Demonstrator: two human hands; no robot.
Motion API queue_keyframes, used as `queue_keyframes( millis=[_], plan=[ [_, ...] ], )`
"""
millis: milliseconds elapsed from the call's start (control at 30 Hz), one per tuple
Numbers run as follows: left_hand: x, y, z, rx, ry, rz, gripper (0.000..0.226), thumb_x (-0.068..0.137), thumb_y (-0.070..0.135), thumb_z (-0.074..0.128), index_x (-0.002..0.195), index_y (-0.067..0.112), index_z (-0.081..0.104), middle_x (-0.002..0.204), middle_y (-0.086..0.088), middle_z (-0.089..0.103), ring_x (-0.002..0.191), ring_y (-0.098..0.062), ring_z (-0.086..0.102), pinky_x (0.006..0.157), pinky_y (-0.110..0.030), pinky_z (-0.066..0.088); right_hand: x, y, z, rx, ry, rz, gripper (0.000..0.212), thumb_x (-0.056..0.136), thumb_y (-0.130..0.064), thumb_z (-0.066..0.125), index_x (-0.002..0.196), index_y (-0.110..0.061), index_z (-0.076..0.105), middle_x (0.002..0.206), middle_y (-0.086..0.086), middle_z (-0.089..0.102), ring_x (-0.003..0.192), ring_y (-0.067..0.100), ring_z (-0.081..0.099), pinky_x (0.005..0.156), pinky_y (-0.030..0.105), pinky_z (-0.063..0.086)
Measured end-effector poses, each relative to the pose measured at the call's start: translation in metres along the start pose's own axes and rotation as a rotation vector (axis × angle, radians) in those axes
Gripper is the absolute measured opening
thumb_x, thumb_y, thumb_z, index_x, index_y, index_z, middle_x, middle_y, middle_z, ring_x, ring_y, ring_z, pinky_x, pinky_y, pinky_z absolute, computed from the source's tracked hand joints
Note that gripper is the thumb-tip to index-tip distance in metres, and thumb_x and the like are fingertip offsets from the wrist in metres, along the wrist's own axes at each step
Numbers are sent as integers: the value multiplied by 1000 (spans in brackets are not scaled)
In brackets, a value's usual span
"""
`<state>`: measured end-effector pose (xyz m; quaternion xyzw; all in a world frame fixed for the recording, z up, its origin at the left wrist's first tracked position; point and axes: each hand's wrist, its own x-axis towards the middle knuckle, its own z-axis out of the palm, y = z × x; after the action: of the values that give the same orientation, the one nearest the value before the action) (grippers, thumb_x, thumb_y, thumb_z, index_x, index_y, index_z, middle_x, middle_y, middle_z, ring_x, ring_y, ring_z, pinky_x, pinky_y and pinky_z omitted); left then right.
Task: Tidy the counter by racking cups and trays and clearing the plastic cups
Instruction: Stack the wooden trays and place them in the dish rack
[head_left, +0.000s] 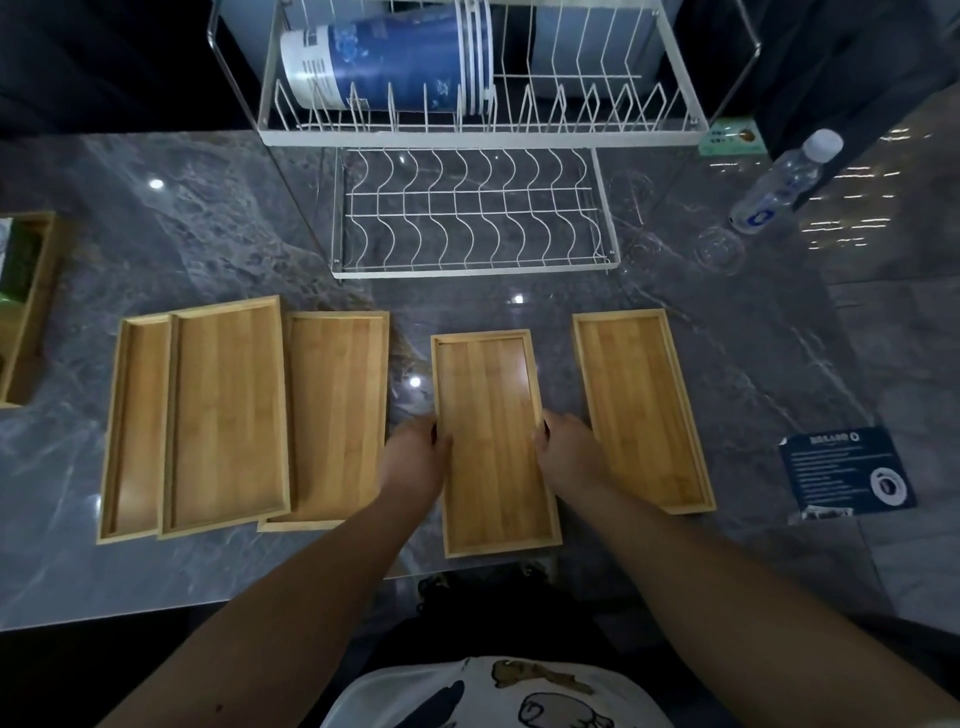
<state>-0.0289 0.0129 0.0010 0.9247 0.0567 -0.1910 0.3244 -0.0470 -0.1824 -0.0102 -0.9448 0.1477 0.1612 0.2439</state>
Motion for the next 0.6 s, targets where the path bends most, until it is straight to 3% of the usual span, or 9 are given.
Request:
queue_keyframes(
  millis=[267, 433, 500, 600],
  plan=[
    [-2, 0, 7, -35, 25, 16, 17, 97, 25, 52, 94, 18, 66, 80, -3, 68, 70, -16, 64, 62, -30, 51, -6, 2, -2, 31, 68, 41, 22, 101, -17, 43, 94, -7, 61, 97, 10, 61, 73, 15, 48, 62, 28, 33],
    [-11, 20, 15, -93, 85, 28, 22, 95, 22, 55, 108, 12, 69, 91, -7, 72, 80, -21, 66, 71, -33, 53, -13, 20, -27, 40, 126, 14, 24, 101, -20, 42, 94, -11, 63, 97, 5, 62, 77, 15, 54, 63, 28, 36],
    [-12, 35, 21, -113, 123, 29, 20, 94, 22, 56, 107, 14, 70, 82, 0, 70, 71, -13, 63, 60, -27, 47, -11, 28, -44, 42, 150, -10, 20, 99, -19, 45, 88, -15, 61, 91, 2, 59, 77, 18, 56, 59, 28, 37],
    [-14, 65, 30, -130, 173, 61, 14, 93, 19, 56, 94, 22, 70, 66, 13, 59, 57, 2, 52, 49, -19, 35, -5, 45, -72, 42, 184, -53, 25, 96, -16, 48, 73, -22, 45, 78, -1, 50, 66, 15, 48, 48, 22, 23]
  ],
)
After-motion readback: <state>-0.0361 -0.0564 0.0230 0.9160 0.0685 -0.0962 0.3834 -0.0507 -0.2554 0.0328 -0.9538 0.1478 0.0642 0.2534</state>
